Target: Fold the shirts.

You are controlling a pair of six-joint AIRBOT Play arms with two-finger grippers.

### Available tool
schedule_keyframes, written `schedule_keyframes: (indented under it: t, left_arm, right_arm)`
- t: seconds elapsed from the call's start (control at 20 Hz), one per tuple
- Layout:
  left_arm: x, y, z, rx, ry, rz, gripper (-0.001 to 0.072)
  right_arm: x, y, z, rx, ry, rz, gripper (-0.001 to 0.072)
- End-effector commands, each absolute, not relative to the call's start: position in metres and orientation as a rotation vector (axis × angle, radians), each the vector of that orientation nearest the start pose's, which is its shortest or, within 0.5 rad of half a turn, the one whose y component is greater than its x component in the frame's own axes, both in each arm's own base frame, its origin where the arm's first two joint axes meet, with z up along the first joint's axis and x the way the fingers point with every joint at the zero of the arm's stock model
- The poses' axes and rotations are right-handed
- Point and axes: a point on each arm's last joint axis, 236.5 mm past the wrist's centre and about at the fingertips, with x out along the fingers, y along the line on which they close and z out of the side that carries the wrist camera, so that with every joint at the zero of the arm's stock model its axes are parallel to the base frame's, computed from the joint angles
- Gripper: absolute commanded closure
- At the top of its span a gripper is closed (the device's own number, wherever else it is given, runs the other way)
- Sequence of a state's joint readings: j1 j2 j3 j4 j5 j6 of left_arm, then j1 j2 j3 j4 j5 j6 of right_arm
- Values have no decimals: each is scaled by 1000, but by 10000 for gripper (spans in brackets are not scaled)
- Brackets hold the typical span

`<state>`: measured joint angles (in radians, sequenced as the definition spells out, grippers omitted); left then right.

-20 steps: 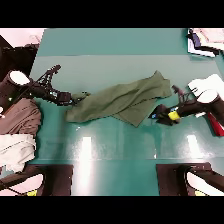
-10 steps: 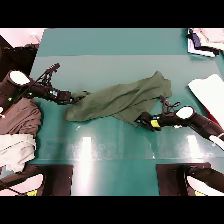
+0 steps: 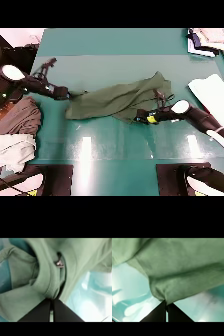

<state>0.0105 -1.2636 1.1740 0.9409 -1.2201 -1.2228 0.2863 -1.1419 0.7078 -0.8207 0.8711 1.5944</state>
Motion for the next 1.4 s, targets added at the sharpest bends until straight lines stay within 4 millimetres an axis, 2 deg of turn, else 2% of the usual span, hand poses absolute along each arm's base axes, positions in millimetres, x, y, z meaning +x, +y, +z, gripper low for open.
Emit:
schedule_keyframes:
  t: [0.0, 0.1, 0.15, 0.3, 0.5, 0.7, 0.75, 0.8, 0.85, 1.0, 1.1, 1.15, 1.2, 1.35]
  left_arm:
    - [392, -105, 110, -253, 1082, -555, 680]
    - [394, -96, 134, -236, 1054, -558, 680]
    - [393, -96, 139, -228, 1053, -564, 680]
    - [392, -98, 135, -232, 1068, -571, 680]
    - [405, -89, 116, -231, 1090, -521, 680]
    - [433, -85, 100, -297, 1062, -465, 678]
    - [439, -85, 95, -309, 1057, -458, 506]
    - [442, -84, 89, -326, 1066, -446, 153]
    - [444, -83, 83, -341, 1081, -437, -7]
    - [431, -68, 78, -361, 1141, -429, -8]
    - [404, -63, 65, -371, 1246, -463, -6]
    - [389, -66, 53, -376, 1296, -480, 89]
    - [372, -72, 38, -390, 1344, -500, 154]
    - [331, -96, -1, -484, 1396, -551, 153]
  right_arm:
    - [276, 165, 8, 491, 1342, 369, 697]
    - [264, 120, 36, 467, 1342, 282, 697]
    - [258, 102, 47, 465, 1341, 245, 698]
    - [245, 55, 71, 500, 1300, 121, 698]
    - [233, 22, 74, 570, 1256, 17, 698]
    - [226, 18, 71, 582, 1243, -5, 698]
    - [225, 18, 71, 582, 1243, -5, 698]
    - [225, 18, 71, 582, 1245, -4, 698]
    - [225, 18, 71, 582, 1246, -4, 698]
    - [226, 18, 71, 583, 1243, -5, 698]
    - [226, 18, 71, 582, 1240, -6, 698]
    - [228, 17, 71, 582, 1233, -8, 698]
    - [230, 16, 72, 582, 1225, -9, 697]
    - [233, 15, 73, 582, 1210, -13, 698]
